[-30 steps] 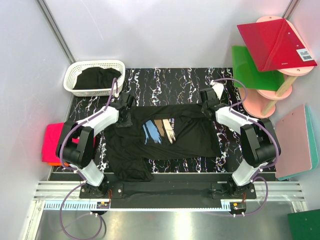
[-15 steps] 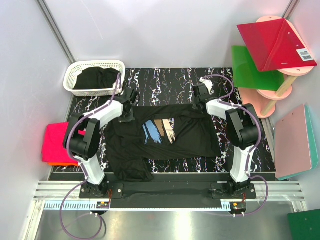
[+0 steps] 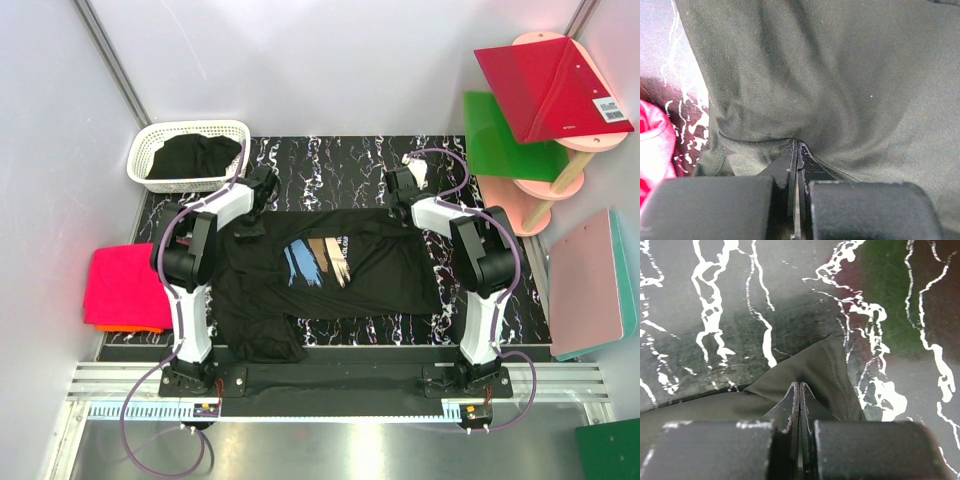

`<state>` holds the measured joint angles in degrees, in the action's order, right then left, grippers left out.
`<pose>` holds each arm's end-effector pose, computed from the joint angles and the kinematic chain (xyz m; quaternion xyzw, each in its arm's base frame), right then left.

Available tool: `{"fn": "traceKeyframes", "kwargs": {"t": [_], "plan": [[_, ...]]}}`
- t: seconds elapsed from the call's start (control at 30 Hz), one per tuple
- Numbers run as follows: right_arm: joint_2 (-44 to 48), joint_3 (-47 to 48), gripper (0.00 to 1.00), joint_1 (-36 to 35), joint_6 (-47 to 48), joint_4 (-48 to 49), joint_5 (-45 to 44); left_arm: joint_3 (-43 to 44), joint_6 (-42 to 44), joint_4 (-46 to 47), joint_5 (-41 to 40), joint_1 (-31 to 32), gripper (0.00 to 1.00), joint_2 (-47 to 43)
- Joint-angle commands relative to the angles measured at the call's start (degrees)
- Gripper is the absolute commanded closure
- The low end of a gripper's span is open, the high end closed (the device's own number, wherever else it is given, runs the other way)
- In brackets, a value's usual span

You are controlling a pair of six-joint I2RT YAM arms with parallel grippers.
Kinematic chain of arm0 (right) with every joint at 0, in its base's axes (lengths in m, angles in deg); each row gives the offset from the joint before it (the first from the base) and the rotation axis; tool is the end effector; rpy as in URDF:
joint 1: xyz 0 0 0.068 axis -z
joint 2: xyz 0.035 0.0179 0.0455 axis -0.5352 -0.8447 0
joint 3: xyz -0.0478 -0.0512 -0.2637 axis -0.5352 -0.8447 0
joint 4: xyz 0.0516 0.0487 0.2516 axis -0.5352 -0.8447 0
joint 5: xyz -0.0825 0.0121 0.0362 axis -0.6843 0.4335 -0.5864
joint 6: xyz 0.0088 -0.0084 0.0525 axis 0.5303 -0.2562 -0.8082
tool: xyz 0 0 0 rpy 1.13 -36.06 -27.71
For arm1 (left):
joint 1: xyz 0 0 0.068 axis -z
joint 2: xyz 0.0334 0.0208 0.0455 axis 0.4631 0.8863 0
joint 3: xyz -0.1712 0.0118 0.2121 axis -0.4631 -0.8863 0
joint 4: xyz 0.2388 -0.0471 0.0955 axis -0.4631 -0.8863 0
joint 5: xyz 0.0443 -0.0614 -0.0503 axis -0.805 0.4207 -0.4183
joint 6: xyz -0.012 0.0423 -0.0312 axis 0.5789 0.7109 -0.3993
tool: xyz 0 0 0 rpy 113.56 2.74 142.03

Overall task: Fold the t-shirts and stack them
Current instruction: Fold the flattened tshirt in 1/3 of the way

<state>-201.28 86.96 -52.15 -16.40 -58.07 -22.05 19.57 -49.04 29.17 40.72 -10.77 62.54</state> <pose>0.4032 0.1284 0.1580 0.0860 0.9049 -0.0723 0.4106 0.3791 -0.1000 0.1567 -0.0876 0.9714 0.1539 0.1584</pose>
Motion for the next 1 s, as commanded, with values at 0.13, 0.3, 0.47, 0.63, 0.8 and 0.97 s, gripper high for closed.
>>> {"fn": "traceKeyframes", "kwargs": {"t": [0.13,0.3,0.47,0.63,0.8,0.97], "plan": [[-2.17,4.26,1.00,0.63,-1.02,-3.74,-8.89,4.79,0.10,-5.93,-4.48,-1.34,1.00,3.72],[-3.23,6.45,1.00,1.51,-3.12,-7.34,-11.17,3.74,0.54,-5.85,-5.27,-3.02,1.00,2.49],[-3.84,7.51,1.00,2.04,-4.62,-9.37,-12.58,4.09,0.54,-5.94,-5.45,-3.55,1.00,2.32],[-3.67,8.04,1.00,2.04,-4.54,-9.55,-12.67,5.15,0.63,-5.15,-5.01,-3.46,1.00,1.88],[-4.02,8.48,1.00,2.04,-4.71,-9.55,-12.76,6.46,1.42,-4.09,-3.87,-3.46,1.00,2.31],[-4.28,9.35,1.00,2.13,-4.80,-9.64,-13.20,8.74,1.59,-3.92,-3.70,-3.37,1.00,3.81]]}}
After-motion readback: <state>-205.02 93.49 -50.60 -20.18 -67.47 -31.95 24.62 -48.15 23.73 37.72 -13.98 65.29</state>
